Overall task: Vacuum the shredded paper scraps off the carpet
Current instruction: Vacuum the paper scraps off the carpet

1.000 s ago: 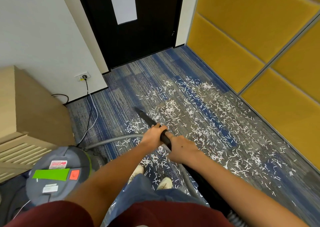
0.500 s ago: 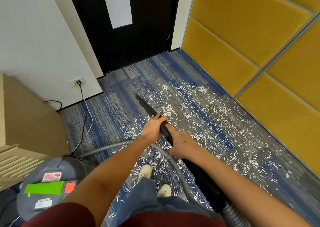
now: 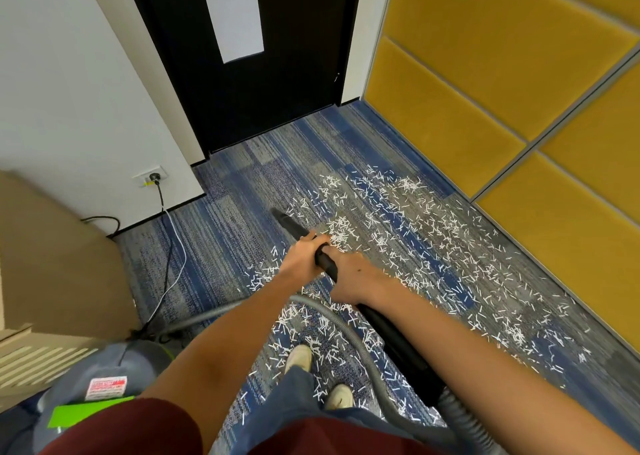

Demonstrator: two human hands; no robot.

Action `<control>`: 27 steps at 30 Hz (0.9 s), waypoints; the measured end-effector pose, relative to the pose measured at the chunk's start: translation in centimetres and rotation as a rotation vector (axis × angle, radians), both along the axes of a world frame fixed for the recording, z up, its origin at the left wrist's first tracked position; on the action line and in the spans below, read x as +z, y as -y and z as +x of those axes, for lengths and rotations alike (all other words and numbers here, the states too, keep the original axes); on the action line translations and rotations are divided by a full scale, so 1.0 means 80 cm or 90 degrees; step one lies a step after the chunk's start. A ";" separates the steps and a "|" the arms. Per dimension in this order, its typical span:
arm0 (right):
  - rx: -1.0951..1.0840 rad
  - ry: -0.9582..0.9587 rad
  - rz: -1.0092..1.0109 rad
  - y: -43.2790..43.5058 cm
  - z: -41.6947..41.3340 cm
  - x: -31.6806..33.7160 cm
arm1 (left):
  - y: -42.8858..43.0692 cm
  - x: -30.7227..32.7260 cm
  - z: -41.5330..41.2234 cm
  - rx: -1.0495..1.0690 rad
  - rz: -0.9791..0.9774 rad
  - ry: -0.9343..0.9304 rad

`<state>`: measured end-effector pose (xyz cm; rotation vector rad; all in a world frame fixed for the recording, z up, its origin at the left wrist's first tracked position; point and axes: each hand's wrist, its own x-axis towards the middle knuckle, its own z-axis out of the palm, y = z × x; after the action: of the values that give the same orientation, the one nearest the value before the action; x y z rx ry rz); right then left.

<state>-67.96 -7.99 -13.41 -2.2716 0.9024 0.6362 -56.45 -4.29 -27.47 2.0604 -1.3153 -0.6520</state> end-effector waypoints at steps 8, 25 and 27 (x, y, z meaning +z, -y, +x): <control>-0.025 -0.010 0.018 -0.007 -0.020 -0.002 | -0.001 -0.003 -0.019 0.000 0.050 0.024; -0.116 -0.044 0.007 -0.013 -0.087 -0.007 | 0.016 -0.001 -0.086 -0.108 0.045 0.021; -0.116 -0.051 0.007 -0.015 -0.093 -0.006 | 0.013 -0.002 -0.092 -0.112 0.043 0.024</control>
<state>-75.39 -6.78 -13.90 -2.1361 1.1265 0.6519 -63.78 -5.37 -27.66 2.0346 -1.5292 -0.7464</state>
